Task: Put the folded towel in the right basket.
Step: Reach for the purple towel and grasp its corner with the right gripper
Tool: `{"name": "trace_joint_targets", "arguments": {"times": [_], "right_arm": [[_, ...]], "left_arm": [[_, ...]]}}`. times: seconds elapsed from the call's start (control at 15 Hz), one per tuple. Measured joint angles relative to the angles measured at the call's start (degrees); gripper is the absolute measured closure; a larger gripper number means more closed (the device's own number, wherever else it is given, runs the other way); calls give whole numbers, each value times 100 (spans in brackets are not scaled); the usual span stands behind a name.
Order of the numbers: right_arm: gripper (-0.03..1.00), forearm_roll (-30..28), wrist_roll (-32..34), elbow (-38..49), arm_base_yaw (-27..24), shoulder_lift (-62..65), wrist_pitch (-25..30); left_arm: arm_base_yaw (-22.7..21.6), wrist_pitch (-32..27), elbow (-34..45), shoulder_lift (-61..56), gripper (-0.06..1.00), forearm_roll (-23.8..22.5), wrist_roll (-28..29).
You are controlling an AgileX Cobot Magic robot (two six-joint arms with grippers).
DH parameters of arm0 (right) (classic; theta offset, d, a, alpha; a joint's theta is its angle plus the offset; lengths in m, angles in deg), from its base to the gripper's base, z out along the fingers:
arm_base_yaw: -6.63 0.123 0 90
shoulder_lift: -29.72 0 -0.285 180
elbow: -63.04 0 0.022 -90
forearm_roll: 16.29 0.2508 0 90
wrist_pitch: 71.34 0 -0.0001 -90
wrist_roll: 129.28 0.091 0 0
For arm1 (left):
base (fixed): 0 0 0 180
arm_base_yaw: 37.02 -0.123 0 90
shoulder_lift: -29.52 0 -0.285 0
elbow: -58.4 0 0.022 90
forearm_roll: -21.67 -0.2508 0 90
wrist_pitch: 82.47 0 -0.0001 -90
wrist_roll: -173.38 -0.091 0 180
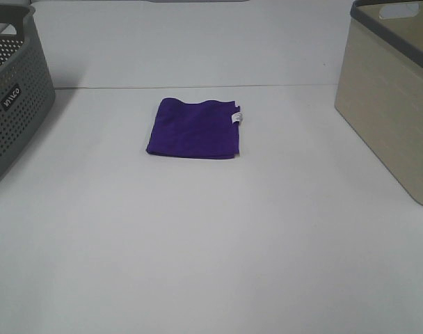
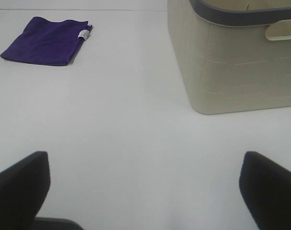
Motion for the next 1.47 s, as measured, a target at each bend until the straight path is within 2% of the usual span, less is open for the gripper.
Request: {"name": "trace_joint_targets", "arguments": {"times": [0.6, 0.73, 0.93, 1.27, 1.47], "right_arm": [[-2, 0, 0, 0, 0, 0, 0], [-2, 103, 34, -172, 0, -395, 0], [-2, 493, 34, -877, 0, -2263, 0], [-2, 785, 46, -3054, 0, -6285, -63], [-2, 1358, -23, -3627, 0, -7500, -189]], "left_arm": [[0, 0, 0, 0, -5, 0, -74], [0, 0, 0, 0, -5, 0, -74], [0, 0, 0, 0, -5, 6, -74], [0, 0, 0, 0, -5, 11, -74], [0, 0, 0, 0, -5, 11, -74]]}}
